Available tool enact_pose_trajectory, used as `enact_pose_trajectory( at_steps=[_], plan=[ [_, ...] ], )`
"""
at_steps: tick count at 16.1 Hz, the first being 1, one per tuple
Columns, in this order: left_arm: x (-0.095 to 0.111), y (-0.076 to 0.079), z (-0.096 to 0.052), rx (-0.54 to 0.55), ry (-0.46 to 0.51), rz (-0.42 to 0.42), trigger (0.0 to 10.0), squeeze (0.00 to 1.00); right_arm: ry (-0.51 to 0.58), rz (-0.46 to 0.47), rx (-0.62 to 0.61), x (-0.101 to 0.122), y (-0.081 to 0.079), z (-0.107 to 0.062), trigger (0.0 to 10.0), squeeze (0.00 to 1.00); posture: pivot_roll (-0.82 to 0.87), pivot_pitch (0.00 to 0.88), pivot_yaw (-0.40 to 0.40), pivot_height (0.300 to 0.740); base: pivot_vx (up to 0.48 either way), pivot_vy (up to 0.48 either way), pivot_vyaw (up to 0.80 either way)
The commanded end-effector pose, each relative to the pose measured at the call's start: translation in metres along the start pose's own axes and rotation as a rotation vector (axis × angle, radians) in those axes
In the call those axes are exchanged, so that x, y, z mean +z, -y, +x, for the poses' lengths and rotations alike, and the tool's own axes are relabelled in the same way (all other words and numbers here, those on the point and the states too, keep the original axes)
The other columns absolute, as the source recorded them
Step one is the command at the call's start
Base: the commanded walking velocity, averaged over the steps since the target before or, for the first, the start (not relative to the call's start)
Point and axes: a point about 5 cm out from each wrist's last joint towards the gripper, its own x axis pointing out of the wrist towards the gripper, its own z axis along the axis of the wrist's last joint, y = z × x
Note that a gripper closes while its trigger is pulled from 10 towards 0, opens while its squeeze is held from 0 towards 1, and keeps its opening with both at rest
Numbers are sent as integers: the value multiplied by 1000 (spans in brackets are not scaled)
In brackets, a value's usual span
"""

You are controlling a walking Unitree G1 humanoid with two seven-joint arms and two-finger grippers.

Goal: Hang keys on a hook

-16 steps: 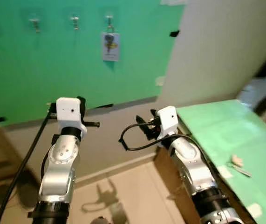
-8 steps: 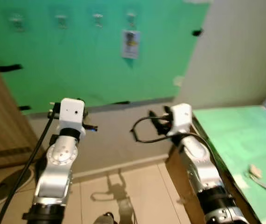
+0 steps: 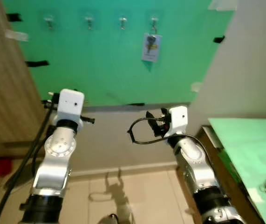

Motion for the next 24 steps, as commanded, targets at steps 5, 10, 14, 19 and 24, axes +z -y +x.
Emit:
enact_pose_trajectory(
  at_steps=[5,10,14,19,24],
  plan=[
    [3,0,7,-15,31,16,10000,0,34,-14,-32,9,3,9,10000,169,142,0,-91,740,0,0,200],
    [22,-8,11,-1,119,5,10000,0,46,-20,-9,9,-4,10,10000,165,138,0,-87,740,293,244,0],
    [29,-8,10,-1,145,8,10000,0,49,-16,3,8,-6,9,10000,165,138,0,-91,740,423,68,0],
    [38,-21,15,57,118,-27,10000,0,34,-7,27,6,-11,12,10000,173,147,0,-89,740,85,0,-244],
    [62,-14,29,-228,136,-246,10000,0,32,7,38,6,-15,14,10000,169,144,0,-80,740,0,0,0]
  ],
)
